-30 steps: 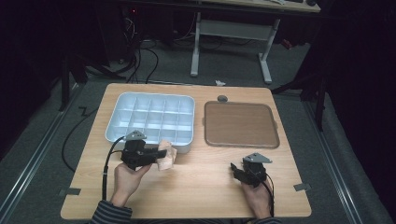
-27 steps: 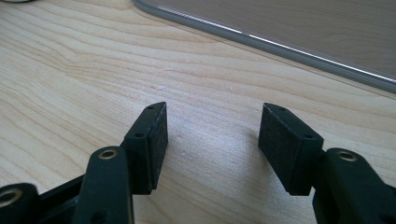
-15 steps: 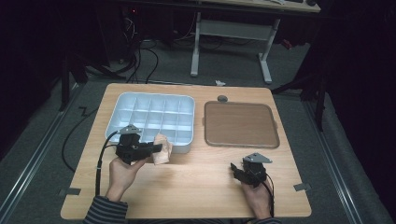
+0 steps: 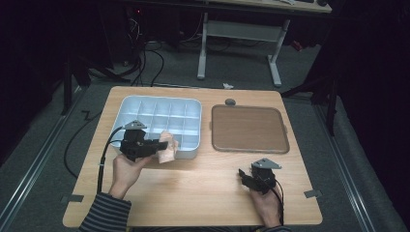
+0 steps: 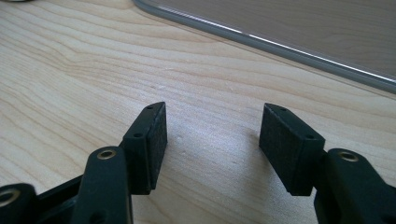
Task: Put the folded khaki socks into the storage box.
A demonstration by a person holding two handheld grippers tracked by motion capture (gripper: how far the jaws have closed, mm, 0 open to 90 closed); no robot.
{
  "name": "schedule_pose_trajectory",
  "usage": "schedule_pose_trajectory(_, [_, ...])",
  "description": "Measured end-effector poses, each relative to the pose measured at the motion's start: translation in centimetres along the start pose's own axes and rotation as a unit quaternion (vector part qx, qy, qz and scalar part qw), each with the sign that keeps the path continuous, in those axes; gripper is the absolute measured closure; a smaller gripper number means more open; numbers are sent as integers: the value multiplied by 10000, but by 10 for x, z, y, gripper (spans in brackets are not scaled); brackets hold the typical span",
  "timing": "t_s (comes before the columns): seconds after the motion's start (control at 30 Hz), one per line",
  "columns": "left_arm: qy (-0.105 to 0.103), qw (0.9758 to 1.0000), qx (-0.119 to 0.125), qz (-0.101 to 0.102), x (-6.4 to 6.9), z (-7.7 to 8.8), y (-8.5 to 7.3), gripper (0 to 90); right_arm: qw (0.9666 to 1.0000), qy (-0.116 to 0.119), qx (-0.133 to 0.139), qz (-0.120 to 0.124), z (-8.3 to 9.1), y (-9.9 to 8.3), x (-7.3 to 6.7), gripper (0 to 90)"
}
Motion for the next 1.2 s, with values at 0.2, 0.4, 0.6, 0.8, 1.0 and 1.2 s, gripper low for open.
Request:
schedule_pose_trajectory(0.2, [55,9999,53,106,-8,2,1,755,10000,-4,4,3,0,0,0,419])
schedule_pose_trajectory(0.4, [164,9999,-12,-17,-11,6,7,754,10000,-2,-1,-1,0,0,-1,418])
schedule_pose_trajectory(0.6, [126,9999,-1,68,-19,6,10,754,10000,4,-4,-2,0,0,-1,416])
schedule_pose_trajectory(0.8, [248,9997,5,80,-31,7,17,754,10000,8,-7,0,0,0,-1,417])
schedule_pose_trajectory(1.0, [198,9997,11,173,-41,5,23,754,10000,5,-10,0,0,0,-1,416])
schedule_pose_trajectory(1.2, [188,9993,-141,300,-53,-2,22,753,10000,9,-12,0,0,0,-1,416])
Point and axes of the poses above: each handheld gripper's, and its own axes: z roughly backward along the jaws, y roughly out of its top, x roughly to its right, the point moved 4 cm from there along -z, roughly forward along the jaws, and after that the axes turned 4 degrees about -z, right-handed, at the moved point
